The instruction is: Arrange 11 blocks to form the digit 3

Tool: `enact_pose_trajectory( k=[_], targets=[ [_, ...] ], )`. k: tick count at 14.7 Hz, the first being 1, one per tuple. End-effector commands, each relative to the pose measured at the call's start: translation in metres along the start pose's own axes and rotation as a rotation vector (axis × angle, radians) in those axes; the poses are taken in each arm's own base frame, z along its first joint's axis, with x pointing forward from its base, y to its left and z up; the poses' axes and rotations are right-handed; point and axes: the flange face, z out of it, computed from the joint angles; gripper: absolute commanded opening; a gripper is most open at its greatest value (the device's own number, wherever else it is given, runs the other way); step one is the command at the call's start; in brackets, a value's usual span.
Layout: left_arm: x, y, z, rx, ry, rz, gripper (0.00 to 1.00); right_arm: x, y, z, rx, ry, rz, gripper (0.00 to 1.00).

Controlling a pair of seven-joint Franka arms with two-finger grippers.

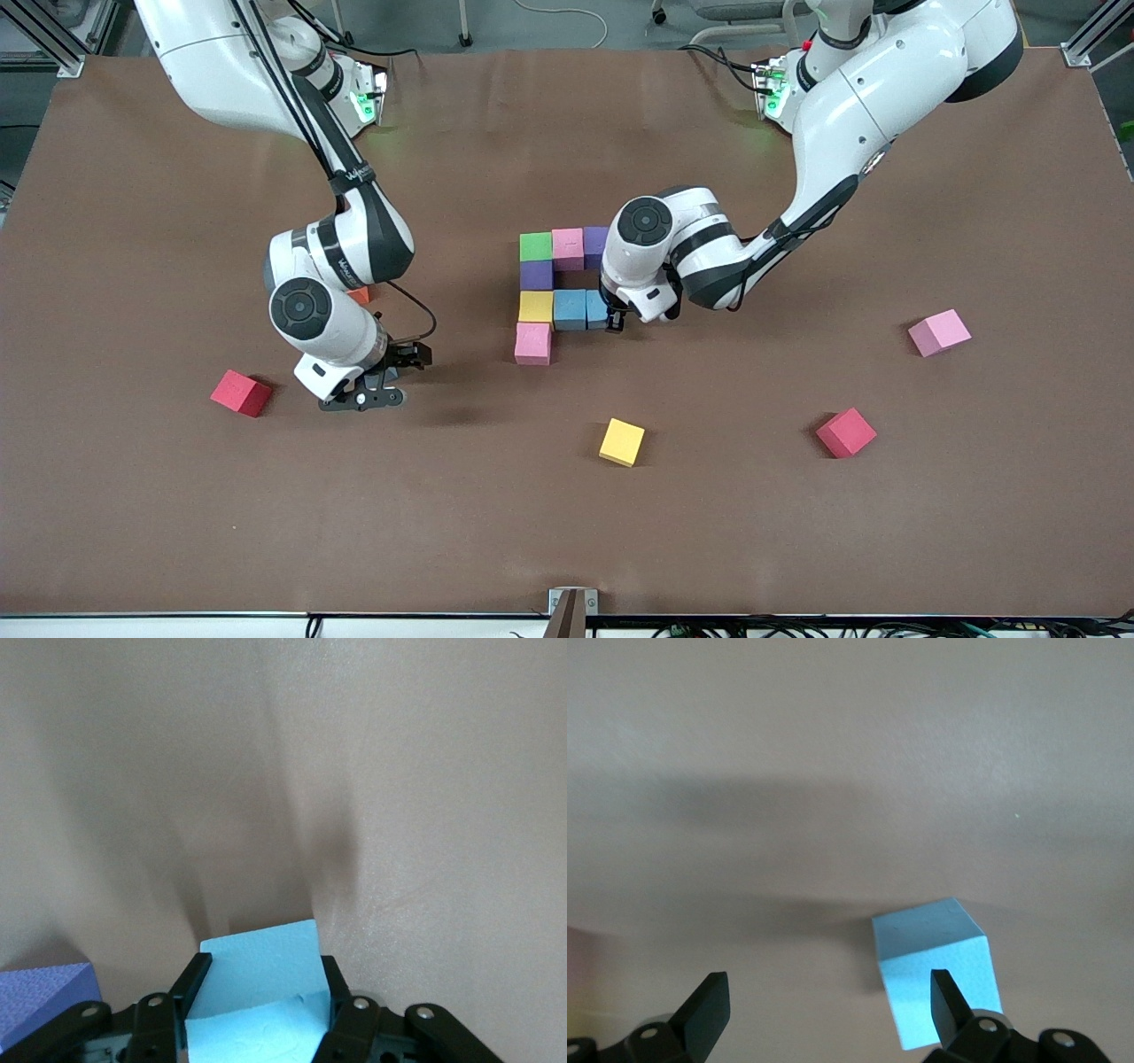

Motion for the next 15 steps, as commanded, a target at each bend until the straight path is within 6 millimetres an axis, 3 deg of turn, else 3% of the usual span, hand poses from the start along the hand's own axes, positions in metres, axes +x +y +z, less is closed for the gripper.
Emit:
enact_pose_trajectory(
  k=[1, 4, 6, 7, 8, 12, 15],
  targets=[
    [0.0, 0.0, -0.004, -0.026, 0.004, 0.019, 0.36, -0.023, 0.028, 0.009, 0.008, 0.004, -0.057, 1.0],
    [0.0, -0.001, -0.002, -0.023, 0.003, 0.018, 0.48, -0.023, 0.058, 0.019, 0.01, 0.016, -0.098, 1.0],
    [0.0, 0.0, -0.003, -0.024, 0.003, 0.017, 0.72, -0.025, 0.069, 0.027, -0.013, 0.025, -0.108, 1.0],
    [0.001, 0.0, -0.003, -0.024, 0.003, 0.017, 0.94, -0.028, 0.074, 0.035, -0.013, 0.041, -0.1, 1.0],
    [0.0, 0.001, -0.004, -0.027, 0.002, 0.018, 0.99, -0.03, 0.075, 0.039, -0.011, 0.053, -0.099, 1.0],
    [0.0, 0.001, -0.006, -0.033, 0.004, 0.021, 1.0, -0.031, 0.072, 0.04, -0.009, 0.047, -0.088, 1.0],
    [0.0, 0.003, -0.012, -0.043, 0.008, 0.021, 1.0, -0.025, 0.072, 0.029, -0.007, 0.045, -0.085, 1.0]
  ],
)
